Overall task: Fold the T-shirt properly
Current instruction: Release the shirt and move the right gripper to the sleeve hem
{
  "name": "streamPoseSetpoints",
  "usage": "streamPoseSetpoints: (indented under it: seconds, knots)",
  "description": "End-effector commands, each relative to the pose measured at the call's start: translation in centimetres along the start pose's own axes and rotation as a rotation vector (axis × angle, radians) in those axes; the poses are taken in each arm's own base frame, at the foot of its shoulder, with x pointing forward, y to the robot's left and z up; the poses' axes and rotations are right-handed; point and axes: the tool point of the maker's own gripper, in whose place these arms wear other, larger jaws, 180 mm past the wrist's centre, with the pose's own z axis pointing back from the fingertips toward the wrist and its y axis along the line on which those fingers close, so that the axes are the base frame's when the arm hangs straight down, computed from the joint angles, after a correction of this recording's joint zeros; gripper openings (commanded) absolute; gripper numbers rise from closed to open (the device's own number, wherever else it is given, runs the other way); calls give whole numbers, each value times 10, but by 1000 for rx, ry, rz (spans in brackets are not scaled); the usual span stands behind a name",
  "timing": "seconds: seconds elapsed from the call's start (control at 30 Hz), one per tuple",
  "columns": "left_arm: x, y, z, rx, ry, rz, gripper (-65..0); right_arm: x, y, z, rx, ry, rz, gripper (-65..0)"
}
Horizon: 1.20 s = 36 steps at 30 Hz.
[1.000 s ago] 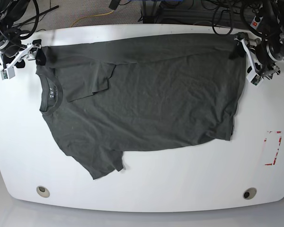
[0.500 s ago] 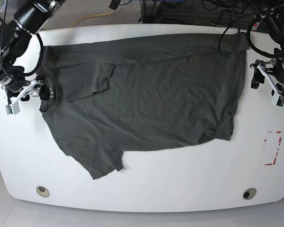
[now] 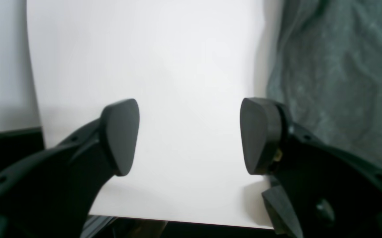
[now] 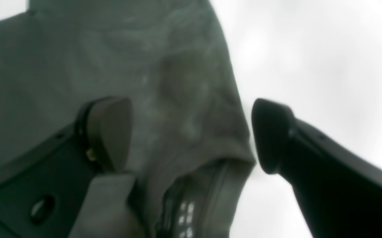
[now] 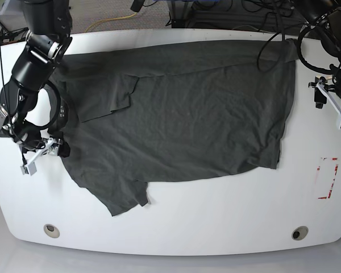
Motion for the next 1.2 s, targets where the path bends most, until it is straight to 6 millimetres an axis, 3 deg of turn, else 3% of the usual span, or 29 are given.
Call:
streamPoseSetpoints:
  seconds: [0.0, 0.2, 0.47, 0.8, 0.97, 1.07, 1.17]
  knots:
    - [10, 8, 5, 27, -33, -16, -210, 26, -12, 1, -9, -63, 0, -111]
    - [8, 9, 5, 32, -25, -18, -210, 31, -20, -22, 1, -111, -56, -111]
    - [8, 9, 5, 32, -25, -18, -210, 15, -24, -38, -21, -107, -48, -111]
    - [9, 9, 5, 33, -26, -18, -210, -9, -4, -55, 15, -70, -55, -111]
    - [24, 11, 5, 39, -62, -15, -204, -9, 12, -63, 42, -71, -56, -116]
    - [35, 6, 3, 24, -92, -9, -203, -11, 23, -70, 64, -69, -59, -189]
    - [48, -1, 0, 8, -128, 8, -189, -11, 30, -73, 76, -71, -61, -311]
